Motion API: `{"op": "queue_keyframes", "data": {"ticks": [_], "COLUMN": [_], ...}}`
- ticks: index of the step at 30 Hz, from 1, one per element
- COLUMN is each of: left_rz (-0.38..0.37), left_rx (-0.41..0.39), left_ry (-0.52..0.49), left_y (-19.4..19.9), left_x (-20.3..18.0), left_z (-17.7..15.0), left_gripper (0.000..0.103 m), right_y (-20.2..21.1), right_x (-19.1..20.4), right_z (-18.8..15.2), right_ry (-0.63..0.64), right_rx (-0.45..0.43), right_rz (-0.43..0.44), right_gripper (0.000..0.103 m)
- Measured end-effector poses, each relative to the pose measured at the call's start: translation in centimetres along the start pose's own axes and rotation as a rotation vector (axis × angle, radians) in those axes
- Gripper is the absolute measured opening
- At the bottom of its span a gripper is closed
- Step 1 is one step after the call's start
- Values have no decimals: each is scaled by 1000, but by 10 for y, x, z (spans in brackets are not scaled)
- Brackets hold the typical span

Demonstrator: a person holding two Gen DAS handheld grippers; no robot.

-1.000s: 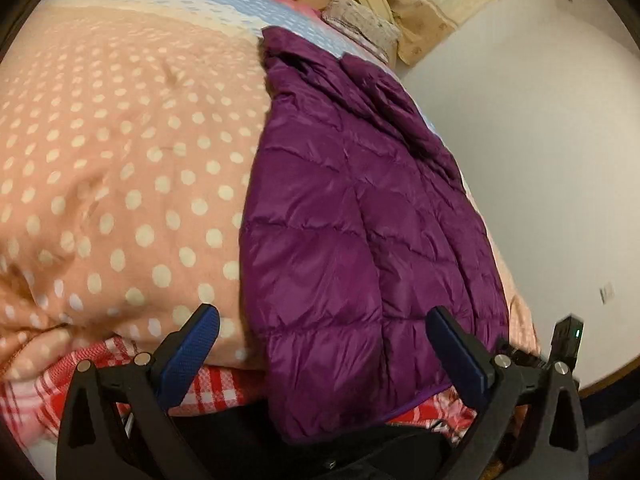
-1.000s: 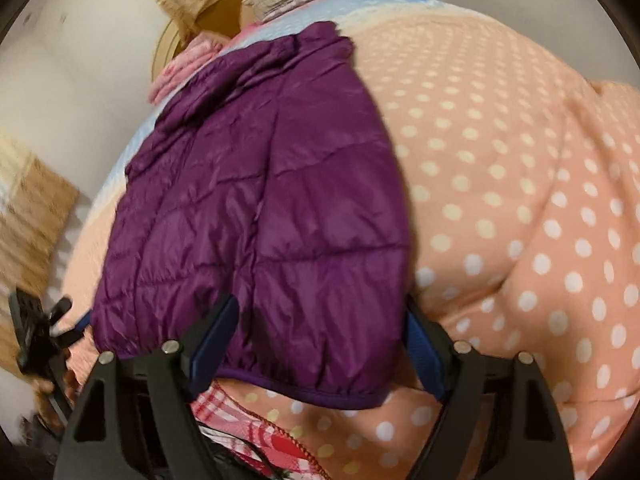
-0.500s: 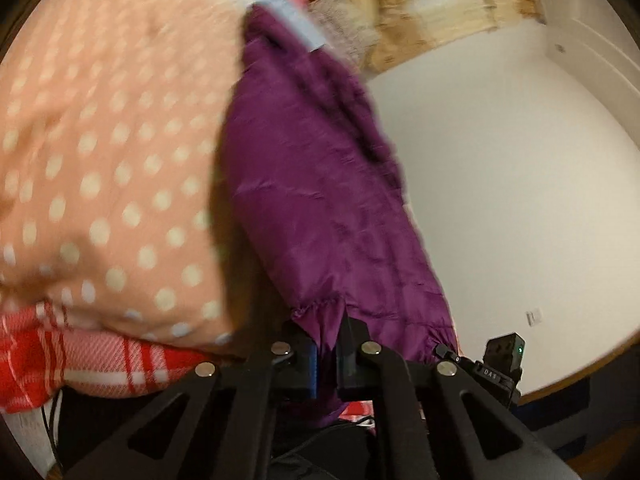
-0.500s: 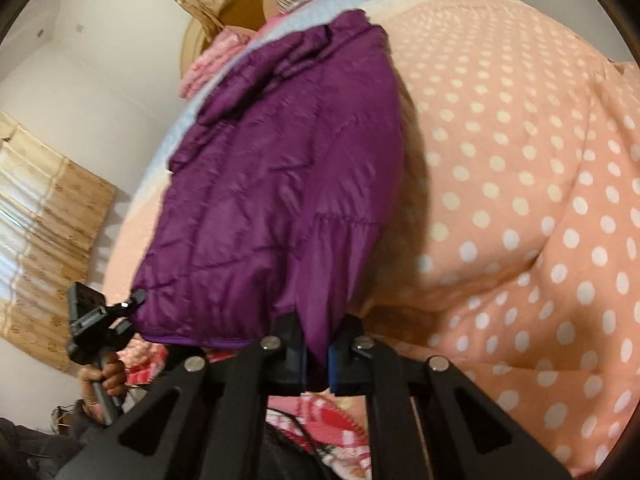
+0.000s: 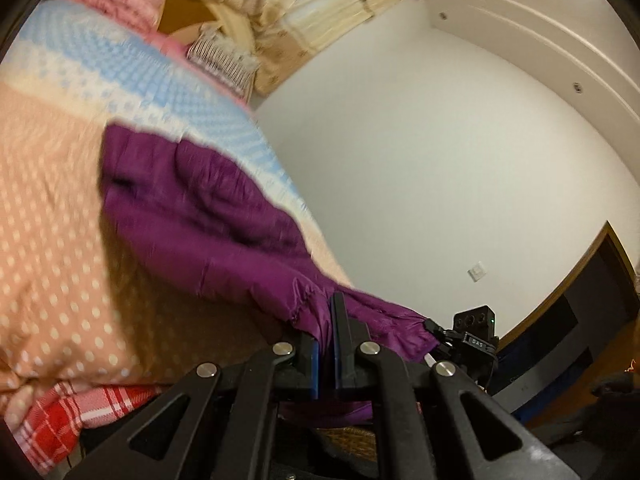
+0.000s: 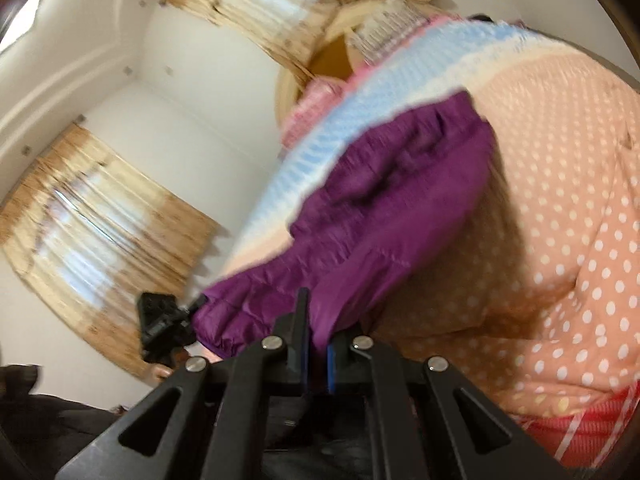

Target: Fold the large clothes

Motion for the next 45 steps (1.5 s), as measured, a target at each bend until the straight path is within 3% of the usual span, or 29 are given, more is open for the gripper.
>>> {"op": "queue_keyframes", "data": {"ticks": [5,8,12,16,21,24,28,30,37,39,40,41,42,43,44,45], "left_rz": [-10,57,165,318,493,529,555,534,320,281,275,275,308,362,415,501], "left_rx": [-85,-110,-118,-99,-40,22,78,83,3,-39,-60,-96,-153,-227,-256,-240], "left_ry": [-9,-3,8,25,90,133,164,178,339,353,347,338,323,305,286,240], "left_y": [2,-14,-49,-85,-120,-134,-143,-142,-120,-110,-105,-96,-82,-66,-57,-54], "left_x": [-7,17,73,138,216,251,280,284,286,279,276,272,270,266,262,255], "left_z": [49,91,142,168,181,181,176,176,193,201,205,211,218,224,228,230], "left_gripper": [3,3,4,4,5,6,10,11,18,26,46,85,100,102,102,102], "right_y": [23,9,-34,-104,-185,-230,-266,-281,-297,-300,-301,-301,-301,-302,-302,-299], "right_x": [31,36,29,0,-53,-86,-122,-136,-160,-164,-165,-165,-164,-163,-161,-156], "right_z": [42,79,144,205,239,253,250,245,231,230,229,229,229,229,229,230], "right_ry": [51,87,98,96,100,66,22,-5,-34,-56,-63,-63,-63,-62,-58,-51], "right_rx": [-114,-152,-176,-170,-133,-105,-87,-56,-20,-16,-13,-11,-9,-9,-9,-8], "right_rz": [34,14,-24,-134,-290,-324,-352,-354,-351,-330,-321,-311,-303,-289,-277,-275], "right_gripper": [9,9,9,9,9,10,17,22,29,33,37,39,47,60,66,73]}}
Point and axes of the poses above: each gripper's, at about its wrist camera, not at the fingertips, and y roughly against the way its jaws point, x to its left, z to its top, the point moved 6 cm from there along -y, roughly the way its jaws point, and after that the axes turned 8 degrees about -z, right-handed, at the moved point
